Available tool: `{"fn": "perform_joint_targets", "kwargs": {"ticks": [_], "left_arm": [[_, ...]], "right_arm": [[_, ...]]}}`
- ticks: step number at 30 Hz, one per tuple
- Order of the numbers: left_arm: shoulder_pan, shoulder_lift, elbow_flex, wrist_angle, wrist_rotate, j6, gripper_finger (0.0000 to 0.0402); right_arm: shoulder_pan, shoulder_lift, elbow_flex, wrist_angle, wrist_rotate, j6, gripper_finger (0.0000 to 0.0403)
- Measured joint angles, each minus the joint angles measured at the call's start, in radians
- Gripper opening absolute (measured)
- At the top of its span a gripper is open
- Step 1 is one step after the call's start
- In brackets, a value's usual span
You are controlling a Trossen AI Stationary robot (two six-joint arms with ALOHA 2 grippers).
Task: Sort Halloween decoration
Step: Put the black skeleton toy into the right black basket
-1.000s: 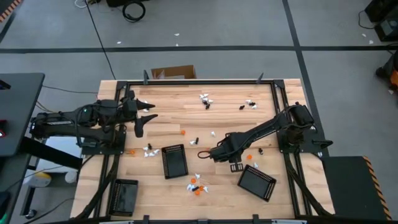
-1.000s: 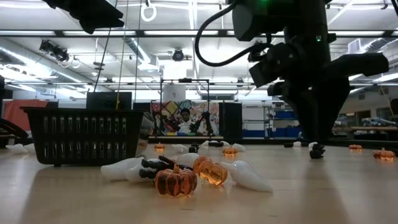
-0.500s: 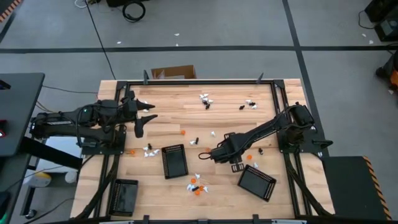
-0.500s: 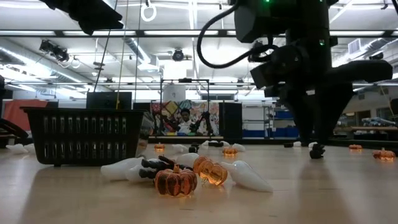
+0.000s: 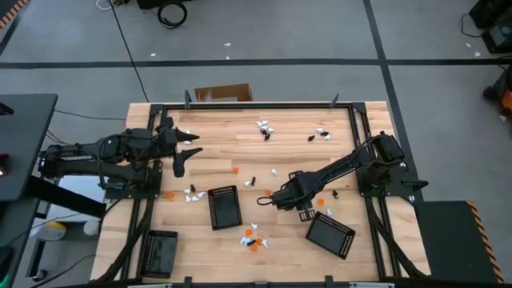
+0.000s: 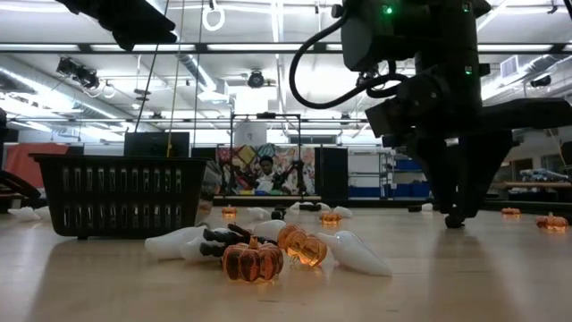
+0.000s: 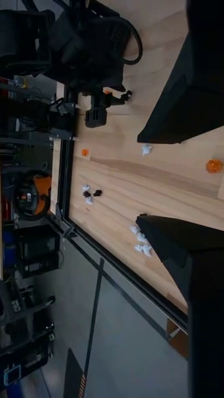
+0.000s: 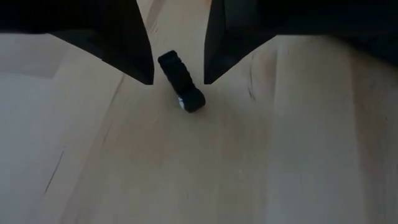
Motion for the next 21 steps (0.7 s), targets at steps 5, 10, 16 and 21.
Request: {"fn": "perform_joint_targets", "kwargs": {"ticks": [5, 10, 16, 21], "left_arm": [[0.000, 0.000, 0.000, 0.000, 0.000, 0.000, 0.0208], [0.000, 0.000, 0.000, 0.000, 0.000, 0.001, 0.0208], [0.000, 0.000, 0.000, 0.000, 0.000, 0.001, 0.0208], [0.000, 0.000, 0.000, 0.001, 0.000, 0.002, 0.0208]], "right_arm": [[0.000, 0.000, -0.005, 0.013, 0.008, -0.011, 0.0108], [0.000, 0.000, -0.042, 0.035, -0.006, -0.022, 0.0082], [0.000, 0.000, -0.046, 0.037, 0.006, 0.004, 0.0032], [0.000, -0.006, -0.014, -0.007, 0.009, 0.025, 0.0027]]}}
